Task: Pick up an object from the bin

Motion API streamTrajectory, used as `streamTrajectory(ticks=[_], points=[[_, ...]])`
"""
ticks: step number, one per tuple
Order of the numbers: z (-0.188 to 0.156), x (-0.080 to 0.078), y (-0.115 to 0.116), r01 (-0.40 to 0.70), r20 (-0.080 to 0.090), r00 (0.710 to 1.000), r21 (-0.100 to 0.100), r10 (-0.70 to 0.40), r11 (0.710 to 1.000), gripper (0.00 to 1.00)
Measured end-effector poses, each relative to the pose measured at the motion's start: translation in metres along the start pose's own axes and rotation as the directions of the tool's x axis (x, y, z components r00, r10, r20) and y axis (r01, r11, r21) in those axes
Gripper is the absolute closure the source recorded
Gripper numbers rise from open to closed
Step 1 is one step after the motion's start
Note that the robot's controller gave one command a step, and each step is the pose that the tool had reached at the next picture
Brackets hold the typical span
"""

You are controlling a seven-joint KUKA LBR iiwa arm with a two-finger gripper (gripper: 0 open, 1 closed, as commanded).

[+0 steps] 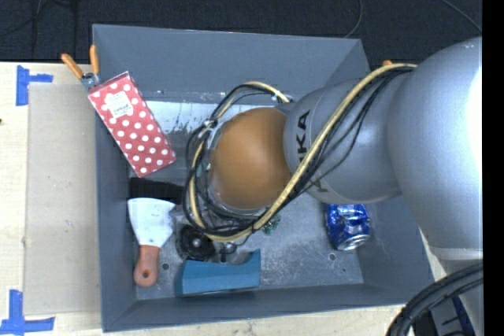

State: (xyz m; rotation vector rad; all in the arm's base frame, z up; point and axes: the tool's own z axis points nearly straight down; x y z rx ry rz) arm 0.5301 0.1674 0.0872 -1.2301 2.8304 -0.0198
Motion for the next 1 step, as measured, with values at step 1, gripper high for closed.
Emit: streamTrajectory(ticks=[1], points=[[0.0000, 0.0002, -0.0002, -0.001, 0.000, 1.000, 0.000, 0.001, 1.000, 1.00]])
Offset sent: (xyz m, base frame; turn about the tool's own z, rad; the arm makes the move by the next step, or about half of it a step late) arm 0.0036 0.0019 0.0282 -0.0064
